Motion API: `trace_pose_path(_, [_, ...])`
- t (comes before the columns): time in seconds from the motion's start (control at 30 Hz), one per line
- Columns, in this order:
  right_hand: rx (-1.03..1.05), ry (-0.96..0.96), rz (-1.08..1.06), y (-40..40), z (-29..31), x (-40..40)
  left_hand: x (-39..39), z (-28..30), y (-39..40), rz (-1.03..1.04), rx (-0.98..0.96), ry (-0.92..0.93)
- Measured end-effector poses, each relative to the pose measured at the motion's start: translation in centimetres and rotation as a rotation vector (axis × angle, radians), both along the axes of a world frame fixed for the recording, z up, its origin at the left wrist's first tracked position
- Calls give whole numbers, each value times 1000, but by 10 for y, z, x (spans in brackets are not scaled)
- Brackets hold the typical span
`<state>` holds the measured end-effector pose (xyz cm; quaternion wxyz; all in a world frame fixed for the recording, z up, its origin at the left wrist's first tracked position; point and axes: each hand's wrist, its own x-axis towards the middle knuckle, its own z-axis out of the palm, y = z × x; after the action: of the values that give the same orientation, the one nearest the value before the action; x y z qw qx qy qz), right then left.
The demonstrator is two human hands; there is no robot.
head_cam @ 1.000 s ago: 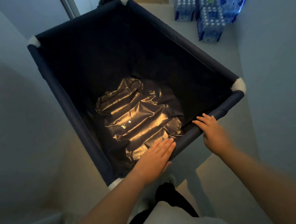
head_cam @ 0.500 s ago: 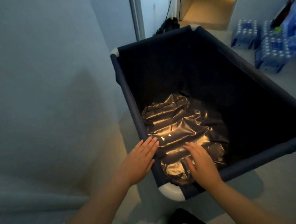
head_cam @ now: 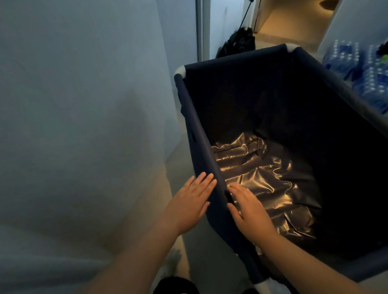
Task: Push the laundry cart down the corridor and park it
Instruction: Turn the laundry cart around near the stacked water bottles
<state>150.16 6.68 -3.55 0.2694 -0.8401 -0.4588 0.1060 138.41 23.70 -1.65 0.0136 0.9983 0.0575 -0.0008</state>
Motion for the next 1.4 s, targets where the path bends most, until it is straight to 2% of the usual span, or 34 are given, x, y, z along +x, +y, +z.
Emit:
trace_pose_path(0.27, [-27, 21, -374, 86, -8, -38, -12, 18, 114, -166, 10, 6])
trace_pose_path(0.37, [-63, -16, -444, 97, -9, -43, -5, 21, 139, -210, -15, -5])
trace_pose_path(0.57, [-156, -73, -494, 107, -10, -30, 48, 11, 167, -377, -62, 15])
trace_pose_path(0.7, [-264, -83, -422, 122, -11, -13, 104, 1, 180, -518, -67, 45])
trace_pose_path(0.9, [-265, -41, -412, 155, -7, 13, 171, -16, 212, -694, -38, 168])
trace_pose_path(1.07, [-323, -34, -411, 175, -4, 29, 213, -29, 238, -775, -92, 166])
trace_pose_path(1.27, [-408, 1, -425, 214, 2, 65, 267, -35, 276, -888, -55, 160])
trace_pose_path(1.4, [-422, -97, -422, 238, -1, 84, 312, -36, 305, -1040, -10, 150])
